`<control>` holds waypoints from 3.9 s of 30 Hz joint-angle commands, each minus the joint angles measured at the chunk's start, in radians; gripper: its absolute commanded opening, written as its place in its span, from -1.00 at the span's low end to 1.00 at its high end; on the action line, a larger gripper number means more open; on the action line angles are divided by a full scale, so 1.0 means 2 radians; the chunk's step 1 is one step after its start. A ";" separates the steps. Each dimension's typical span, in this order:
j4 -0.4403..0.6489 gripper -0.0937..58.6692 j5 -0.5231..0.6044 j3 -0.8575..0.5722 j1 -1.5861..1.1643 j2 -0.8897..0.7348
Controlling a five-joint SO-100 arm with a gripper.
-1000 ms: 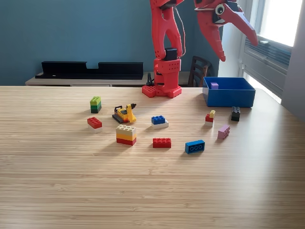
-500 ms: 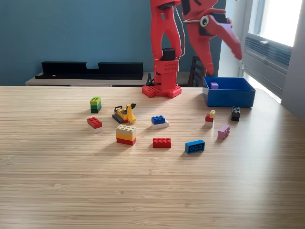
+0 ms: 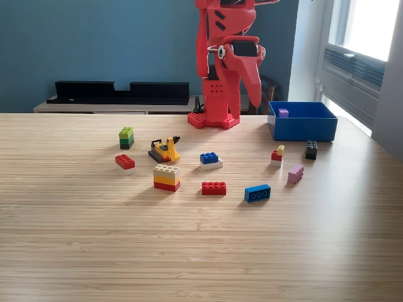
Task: Grasp a lego block and put it in the bin.
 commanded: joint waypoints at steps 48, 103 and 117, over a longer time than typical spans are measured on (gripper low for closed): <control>0.222 0.01 0.028 -0.627 -0.032 -0.583; 0.308 -1.00 -0.025 -0.309 -0.337 -0.166; 0.321 -0.99 -0.038 -0.190 -0.593 -0.158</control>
